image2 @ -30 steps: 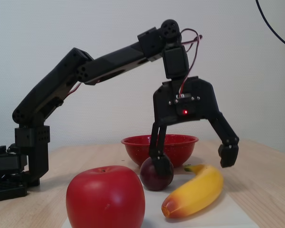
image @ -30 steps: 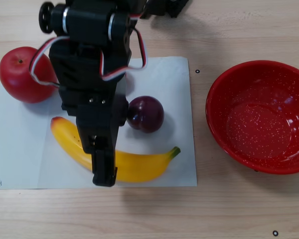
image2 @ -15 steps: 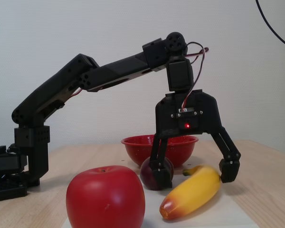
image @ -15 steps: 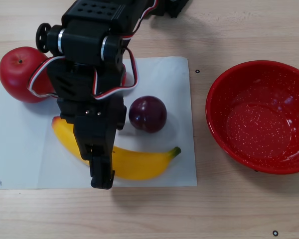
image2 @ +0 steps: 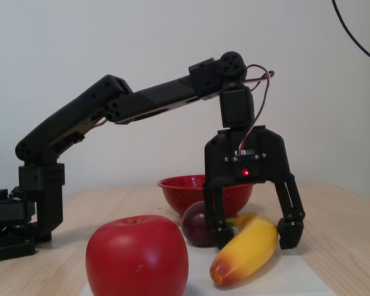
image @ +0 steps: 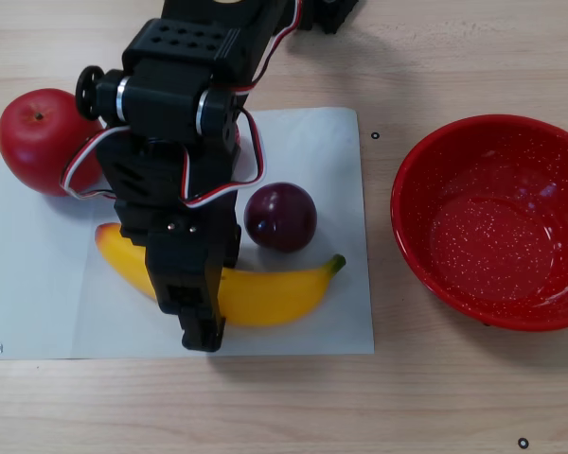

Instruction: Grasp the banana and put it in the red bowl.

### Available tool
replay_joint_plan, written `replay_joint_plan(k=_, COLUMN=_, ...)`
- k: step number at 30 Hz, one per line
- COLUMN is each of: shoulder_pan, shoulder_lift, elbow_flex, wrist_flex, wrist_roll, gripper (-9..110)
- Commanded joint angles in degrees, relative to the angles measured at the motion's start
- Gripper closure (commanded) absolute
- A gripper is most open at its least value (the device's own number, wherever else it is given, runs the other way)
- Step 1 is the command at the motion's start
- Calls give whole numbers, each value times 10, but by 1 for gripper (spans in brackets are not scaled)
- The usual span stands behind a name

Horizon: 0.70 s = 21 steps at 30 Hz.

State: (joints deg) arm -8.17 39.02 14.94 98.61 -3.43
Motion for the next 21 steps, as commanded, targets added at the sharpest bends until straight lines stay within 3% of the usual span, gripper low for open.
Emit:
replay_joint_plan(k=1, shoulder_pan=-1, shoulder_lift=41, elbow_flex=-62, wrist_flex=-16, wrist_roll=-4, gripper=81)
replay_joint_plan(k=8, shoulder_pan=-1, shoulder_lift=40, elbow_flex=-72, wrist_flex=-23, wrist_roll=-18, gripper=101)
replay_joint_plan(k=21, shoulder_pan=4, shoulder_lift=135, elbow_flex=-34, wrist_flex=-47, wrist_roll=-62, gripper=101)
